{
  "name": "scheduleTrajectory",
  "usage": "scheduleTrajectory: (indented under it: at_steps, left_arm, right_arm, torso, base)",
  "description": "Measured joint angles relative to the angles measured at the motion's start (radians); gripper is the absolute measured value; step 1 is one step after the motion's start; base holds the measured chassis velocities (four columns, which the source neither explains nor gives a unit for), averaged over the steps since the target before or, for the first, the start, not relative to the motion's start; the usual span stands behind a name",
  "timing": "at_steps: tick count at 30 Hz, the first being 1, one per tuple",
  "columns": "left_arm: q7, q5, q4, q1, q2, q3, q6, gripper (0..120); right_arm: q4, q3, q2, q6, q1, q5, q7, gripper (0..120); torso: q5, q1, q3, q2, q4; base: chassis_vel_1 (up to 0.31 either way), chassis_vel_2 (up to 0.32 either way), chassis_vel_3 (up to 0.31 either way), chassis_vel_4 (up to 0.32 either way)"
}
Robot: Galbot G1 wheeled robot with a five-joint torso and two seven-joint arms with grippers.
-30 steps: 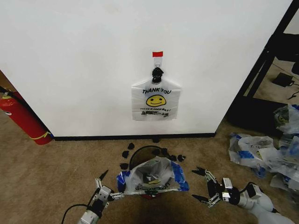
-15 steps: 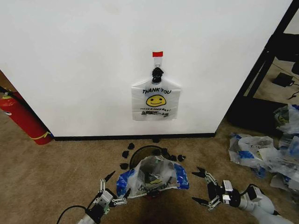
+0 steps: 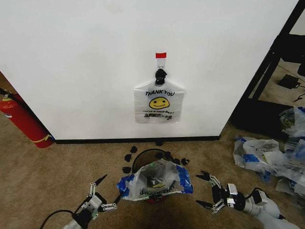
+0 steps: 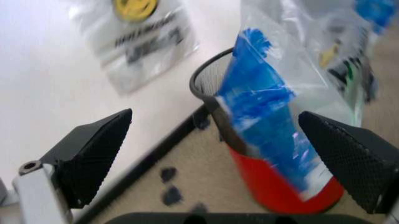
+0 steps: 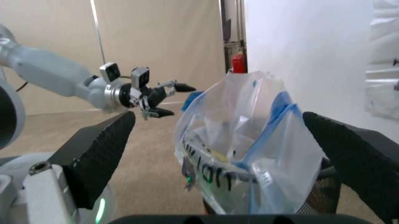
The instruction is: Pick up the garbage bag from the wall and place it over the trash bin.
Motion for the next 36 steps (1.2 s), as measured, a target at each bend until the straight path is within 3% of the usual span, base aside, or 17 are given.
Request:
scheduleTrajectory:
  at_steps: [5, 9, 11, 12, 14, 15, 18, 20, 21, 22, 25, 27, 28, 29, 30, 32, 36]
  left_arm:
    - [0.239, 0.025, 0.004, -0.049, 0.075, -0.143, -0.065, 100]
    - [0.208, -0.065, -0.05, -0.078, 0.114, -0.137, 0.012, 100]
    - [-0.004, -0.202, -0.169, -0.114, 0.137, -0.066, 0.189, 100]
    - [-0.058, -0.264, -0.206, -0.13, 0.137, -0.046, 0.257, 100]
    - [-0.149, -0.427, -0.271, -0.202, 0.145, 0.021, 0.457, 100]
    - [-0.149, -0.427, -0.271, -0.202, 0.145, 0.021, 0.457, 100]
    - [-0.243, -0.583, -0.282, -0.393, 0.185, 0.211, 0.736, 100]
    - [-0.286, -0.647, -0.256, -0.521, 0.197, 0.323, 0.877, 100]
    - [-0.31, -0.676, -0.231, -0.595, 0.196, 0.387, 0.933, 100]
    - [-0.31, -0.676, -0.231, -0.595, 0.196, 0.387, 0.933, 100]
    - [-0.363, -0.694, -0.119, -0.784, 0.169, 0.569, 1.04, 100]
    - [-0.388, -0.688, -0.07, -0.849, 0.149, 0.631, 1.097, 100]
    - [-0.413, -0.685, -0.044, -0.893, 0.132, 0.669, 1.177, 100]
    - [-0.413, -0.685, -0.044, -0.893, 0.132, 0.669, 1.177, 100]
    - [-0.433, -0.684, -0.035, -0.918, 0.123, 0.688, 1.251, 100]
    - [-0.451, -0.683, -0.032, -0.947, 0.114, 0.708, 1.347, 100]
    - [-0.472, -0.681, -0.013, -1.008, 0.11, 0.753, 1.444, 100]
  right_arm:
    - [0.007, 0.001, -0.001, 0.001, 0.006, 0.023, 0.0, 100]
    - [0.049, -0.002, 0.007, 0.039, 0.004, 0.068, 0.05, 100]
    - [0.149, -0.04, 0.015, 0.119, 0.001, 0.11, 0.269, 100]
    - [0.182, -0.057, 0.015, 0.131, 0.009, 0.113, 0.341, 100]
    - [0.256, -0.081, 0.012, 0.139, 0.025, 0.109, 0.486, 100]
    - [0.256, -0.081, 0.012, 0.139, 0.025, 0.109, 0.486, 100]
    - [0.341, -0.076, -0.008, 0.143, 0.018, 0.081, 0.642, 100]
    - [0.367, -0.059, -0.018, 0.143, 0.01, 0.065, 0.696, 100]
    - [0.373, -0.048, -0.021, 0.143, 0.006, 0.057, 0.711, 100]
    - [0.373, -0.048, -0.021, 0.143, 0.006, 0.057, 0.711, 100]
    - [0.393, -0.017, -0.023, 0.159, -0.007, 0.03, 0.765, 100]
    - [0.406, -0.01, -0.017, 0.185, -0.011, 0.003, 0.835, 100]
    - [0.42, -0.009, -0.006, 0.217, -0.012, -0.052, 0.947, 100]
    - [0.42, -0.009, -0.006, 0.217, -0.012, -0.052, 0.947, 100]
    - [0.435, -0.009, 0.008, 0.239, -0.013, -0.135, 1.086, 100]
    - [0.453, -0.008, 0.025, 0.25, -0.014, -0.238, 1.245, 100]
    - [0.49, -0.008, 0.062, 0.247, -0.016, -0.357, 1.445, 100]
  torso:
    - [0.0002, 0.0, 0.0, 0.0, -0.0001]
    - [-0.0001, 0.0, 0.0, 0.0, -0.0001]
    - [0.0008, 0.0, 0.0, 0.0, -0.0011]
    - [0.0005, 0.0, 0.0, 0.0, -0.0008]
    - [0.0008, 0.0, 0.0, 0.0, 0.0015]
    - [0.0008, 0.0, 0.0, 0.0, 0.0015]
    - [-0.0015, 0.0, 0.0, 0.0, -0.0005]
    - [0.0013, 0.0, 0.0, 0.0, -0.0008]
    - [0.0006, 0.0, 0.0, 0.0, -0.0009]
    - [0.0006, 0.0, 0.0, 0.0, -0.0009]
    - [0.0003, 0.0, 0.0, 0.0, -0.0007]
    - [-0.0005, 0.0, 0.0, 0.0, -0.0007]
    - [0.0001, 0.0, 0.0, 0.0, -0.0006]
    - [0.0001, 0.0, 0.0, 0.0, -0.0006]
    - [0.0008, 0.0, 0.0, 0.0, -0.0002]
    - [0.0, 0.0, 0.0, 0.0, 0.0002]
    - [0.0003, 0.0, 0.0, 0.0, 0.0001]
  base:
    - [0.0, 0.0, 0.0, 0.0]
    - [0.0, 0.0, 0.0, 0.0]
    - [0.0, 0.0, 0.0, 0.0]
    - [0.0, 0.0, 0.0, 0.0]
    - [0.0, 0.0, 0.0, 0.0]
    - [0.0, 0.0, 0.0, 0.0]
    - [0.0, 0.0, 0.0, 0.0]
    - [0.0, 0.0, 0.0, 0.0]
    - [0.0, 0.0, 0.0, 0.0]
    - [0.0, 0.0, 0.0, 0.0]
    - [0.0, 0.0, 0.0, 0.0]
    - [0.0, 0.0, 0.0, 0.0]
    - [0.0, 0.0, 0.0, 0.0]
    - [0.0, 0.0, 0.0, 0.0]
    - [0.0, 0.0, 0.0, 0.0]
    - [0.0, 0.0, 0.0, 0.0]
    - [0.0, 0.0, 0.0, 0.0]
